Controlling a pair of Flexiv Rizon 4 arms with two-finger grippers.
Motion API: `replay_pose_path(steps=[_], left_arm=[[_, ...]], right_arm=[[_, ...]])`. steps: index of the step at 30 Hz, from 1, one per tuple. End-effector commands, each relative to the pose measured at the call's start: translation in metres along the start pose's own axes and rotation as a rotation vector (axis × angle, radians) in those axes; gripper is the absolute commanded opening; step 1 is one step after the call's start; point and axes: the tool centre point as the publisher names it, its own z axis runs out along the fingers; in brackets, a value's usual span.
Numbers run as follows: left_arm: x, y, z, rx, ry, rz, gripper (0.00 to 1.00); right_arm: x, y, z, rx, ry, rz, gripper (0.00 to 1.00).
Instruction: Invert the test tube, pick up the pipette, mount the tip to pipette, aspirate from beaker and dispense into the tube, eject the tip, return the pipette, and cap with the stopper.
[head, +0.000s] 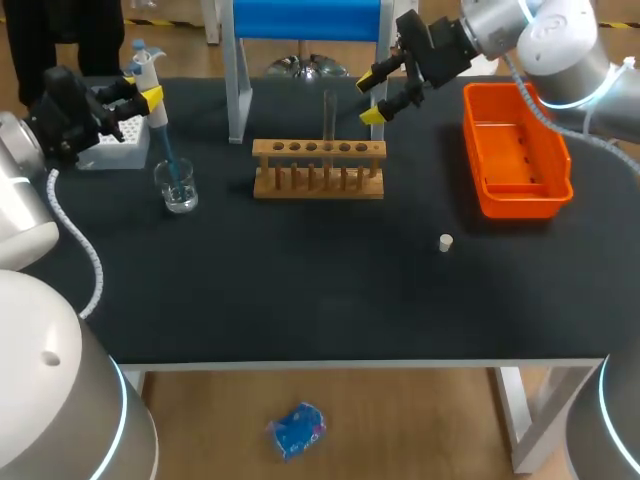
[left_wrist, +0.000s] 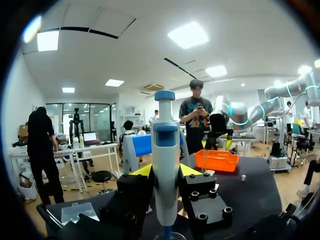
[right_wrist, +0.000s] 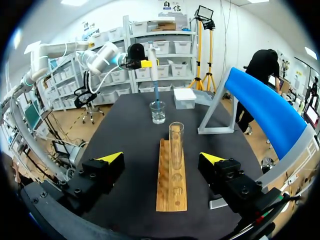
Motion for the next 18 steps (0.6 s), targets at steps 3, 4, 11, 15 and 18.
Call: replay_pose_path(steps=[3, 4, 11, 15, 18], left_arm=[[-0.0001, -0.002, -0.0006, -0.002, 0.0, 0.004, 0.0], [-0.0002, -0.002, -0.0006, -0.002, 0.001, 0.006, 0.0], [0.0005, -0.0026, -0.0004, -0.005, 0.0, 0.009, 0.0], [0.0015, -0.0039, 0.0001, -0.008, 0.001, 0.01, 0.0], [0.0035, -0.0095, 0.0002, -0.014, 0.006, 0.02, 0.0]], right_arm=[[-0.0007, -0.0003, -0.0004, 0.001, 0.002, 0.0, 1.0], [-0.0007, -0.0003, -0.0004, 0.001, 0.002, 0.0, 1.0], [-0.0007, -0.0003, -0.0004, 0.001, 0.002, 0.0, 1.0], [-0.0007, -0.0003, -0.0004, 0.001, 0.002, 0.0, 1.0], [-0.0007, -0.0003, -0.0004, 0.001, 0.002, 0.0, 1.0]])
